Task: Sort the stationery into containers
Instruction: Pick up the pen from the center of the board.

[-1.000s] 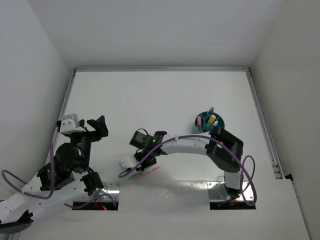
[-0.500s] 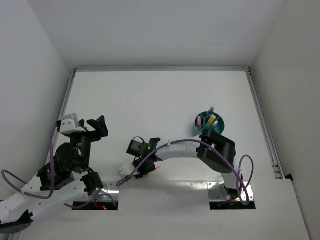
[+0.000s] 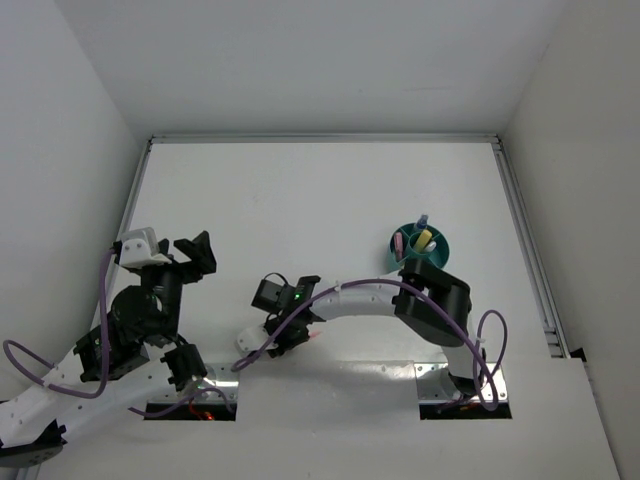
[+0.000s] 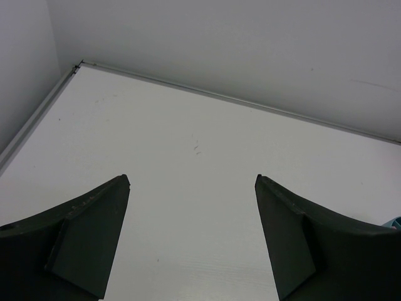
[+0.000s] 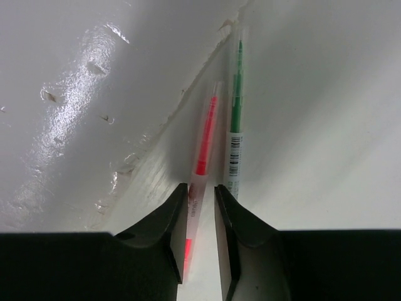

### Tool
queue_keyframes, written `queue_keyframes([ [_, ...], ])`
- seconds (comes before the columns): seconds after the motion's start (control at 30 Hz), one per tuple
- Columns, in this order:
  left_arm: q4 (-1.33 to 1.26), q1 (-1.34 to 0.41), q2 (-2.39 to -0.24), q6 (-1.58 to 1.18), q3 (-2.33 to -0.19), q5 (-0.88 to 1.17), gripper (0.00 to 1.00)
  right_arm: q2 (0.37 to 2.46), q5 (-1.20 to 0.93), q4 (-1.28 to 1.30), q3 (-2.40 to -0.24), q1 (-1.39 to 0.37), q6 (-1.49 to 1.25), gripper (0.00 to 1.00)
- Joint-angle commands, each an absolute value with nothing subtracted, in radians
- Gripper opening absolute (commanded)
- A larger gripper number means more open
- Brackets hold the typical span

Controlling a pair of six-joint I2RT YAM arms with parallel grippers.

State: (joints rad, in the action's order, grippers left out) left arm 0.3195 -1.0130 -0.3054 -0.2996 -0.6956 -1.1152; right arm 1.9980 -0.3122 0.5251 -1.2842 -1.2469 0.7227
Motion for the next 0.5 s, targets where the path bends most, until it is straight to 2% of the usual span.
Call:
queue_keyframes([
  [0.0,0.291,-1.003,-0.295,-0.285,-0.690,-1.118,0.87,2.003,-0.313,0.511,-1.321,-1.258,0.715,0.25],
  [0.47,0.291,-1.003,-0.285,-0.285,-0.690,-1.118,0.87,2.051,-0.304,0.544,-1.322,-1.267,0.715,0.26],
])
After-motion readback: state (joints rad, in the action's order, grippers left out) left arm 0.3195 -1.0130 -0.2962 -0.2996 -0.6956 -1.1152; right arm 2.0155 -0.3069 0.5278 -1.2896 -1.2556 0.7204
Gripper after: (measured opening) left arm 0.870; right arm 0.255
